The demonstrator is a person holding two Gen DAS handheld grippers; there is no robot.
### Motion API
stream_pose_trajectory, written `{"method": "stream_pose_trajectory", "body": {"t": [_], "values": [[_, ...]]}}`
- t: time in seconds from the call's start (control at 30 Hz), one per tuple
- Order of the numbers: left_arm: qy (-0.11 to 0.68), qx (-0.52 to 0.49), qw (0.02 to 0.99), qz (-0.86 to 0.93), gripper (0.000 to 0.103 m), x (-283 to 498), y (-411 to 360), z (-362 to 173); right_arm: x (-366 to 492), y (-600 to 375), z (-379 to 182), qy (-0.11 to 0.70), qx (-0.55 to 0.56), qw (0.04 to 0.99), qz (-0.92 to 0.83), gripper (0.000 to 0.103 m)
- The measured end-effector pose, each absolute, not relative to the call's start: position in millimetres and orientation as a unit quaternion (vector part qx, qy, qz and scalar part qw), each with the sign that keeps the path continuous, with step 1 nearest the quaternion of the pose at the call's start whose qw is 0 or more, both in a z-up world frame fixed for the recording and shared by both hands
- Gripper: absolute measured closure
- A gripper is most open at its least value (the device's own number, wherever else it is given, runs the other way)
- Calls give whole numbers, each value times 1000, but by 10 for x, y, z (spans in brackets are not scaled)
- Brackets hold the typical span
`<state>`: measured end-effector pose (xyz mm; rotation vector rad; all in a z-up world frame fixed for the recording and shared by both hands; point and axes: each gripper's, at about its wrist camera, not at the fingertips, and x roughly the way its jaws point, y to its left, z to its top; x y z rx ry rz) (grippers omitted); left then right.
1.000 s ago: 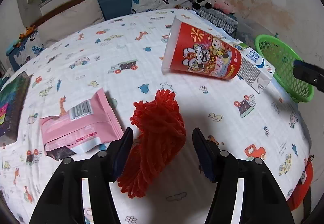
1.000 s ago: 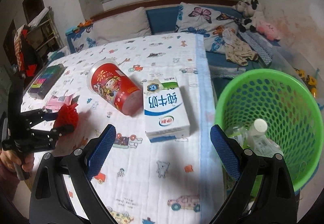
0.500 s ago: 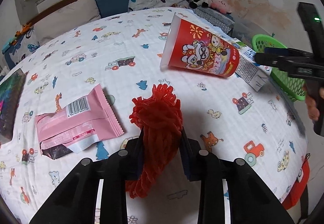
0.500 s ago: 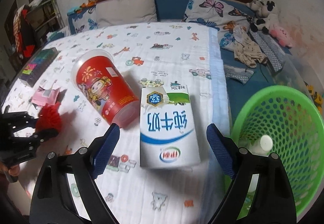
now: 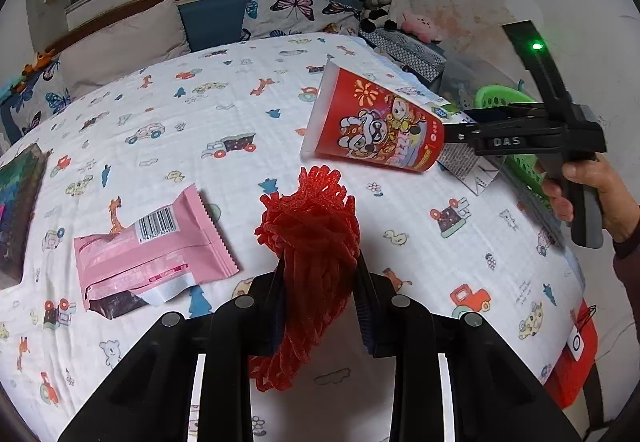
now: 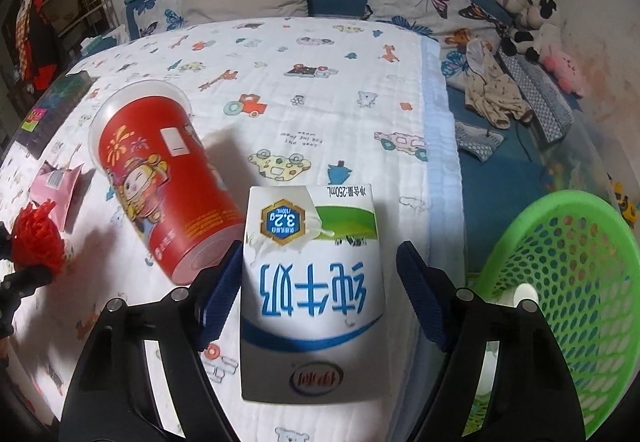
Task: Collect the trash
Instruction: 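Grasp the red mesh bag with the left tool while the right tool grasps the white milk carton, then carry the mesh bag and milk carton over the basket and open both tools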
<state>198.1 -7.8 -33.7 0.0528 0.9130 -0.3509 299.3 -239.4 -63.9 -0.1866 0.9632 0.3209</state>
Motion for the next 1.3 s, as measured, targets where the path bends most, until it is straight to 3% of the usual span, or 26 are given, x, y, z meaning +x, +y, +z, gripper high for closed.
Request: {"method": "stream_pose_trajectory", "body": {"t": [0.2, 0.33, 0.9, 1.3], "values": [[437, 24, 882, -173, 75, 1986, -102, -324, 3079, -2333, -688, 465, -100, 866, 153, 29], [437, 23, 883, -173, 75, 1984, -106, -323, 3098, -2320, -693, 469, -102, 863, 157, 37], [417, 23, 887, -198, 75, 1954, -295, -101, 2657, -2681, -41, 416, -40, 896, 153, 37], [405, 38, 879, -249, 75, 2003, -835, 120, 2347, -3256, 236, 394, -8, 914, 100, 37]]}}
